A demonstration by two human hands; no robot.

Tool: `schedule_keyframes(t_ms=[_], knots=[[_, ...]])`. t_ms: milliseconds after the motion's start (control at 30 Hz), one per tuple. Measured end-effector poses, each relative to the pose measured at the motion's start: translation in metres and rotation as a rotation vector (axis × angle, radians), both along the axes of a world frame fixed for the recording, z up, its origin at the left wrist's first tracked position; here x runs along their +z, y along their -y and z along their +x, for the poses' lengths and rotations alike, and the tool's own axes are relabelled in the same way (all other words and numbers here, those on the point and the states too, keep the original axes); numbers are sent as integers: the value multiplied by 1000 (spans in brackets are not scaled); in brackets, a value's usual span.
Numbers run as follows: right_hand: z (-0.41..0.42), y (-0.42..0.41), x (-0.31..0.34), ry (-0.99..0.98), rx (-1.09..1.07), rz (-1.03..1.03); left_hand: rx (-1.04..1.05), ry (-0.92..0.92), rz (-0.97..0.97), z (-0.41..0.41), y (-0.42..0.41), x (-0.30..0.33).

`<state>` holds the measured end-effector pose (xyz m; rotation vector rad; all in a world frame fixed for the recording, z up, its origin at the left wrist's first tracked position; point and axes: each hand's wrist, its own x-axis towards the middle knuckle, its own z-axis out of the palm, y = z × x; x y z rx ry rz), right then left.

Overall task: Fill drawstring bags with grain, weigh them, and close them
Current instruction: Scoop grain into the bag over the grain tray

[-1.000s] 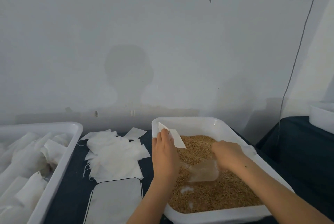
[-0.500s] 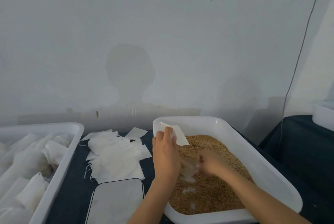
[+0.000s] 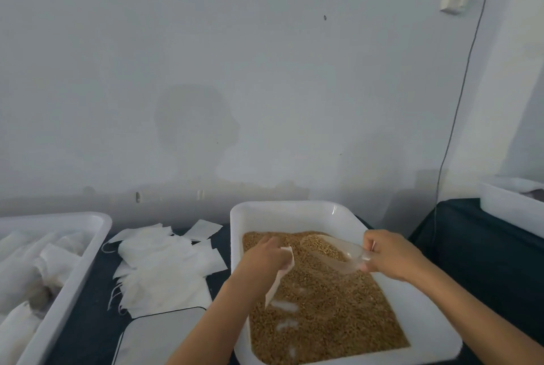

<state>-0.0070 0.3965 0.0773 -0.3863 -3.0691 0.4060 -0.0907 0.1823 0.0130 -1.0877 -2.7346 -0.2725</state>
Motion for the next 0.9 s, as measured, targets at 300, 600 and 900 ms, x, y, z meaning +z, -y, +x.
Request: schedule_keyframes(t_ms=[300, 600, 900], knots=[[16, -1, 26, 107, 118, 44, -134, -25, 52, -1, -5, -17], [-3, 16, 37, 147, 166, 223, -202, -80, 147, 6, -3, -11], [-17, 37, 55, 131, 213, 422, -174, -46, 182, 9, 0, -7]])
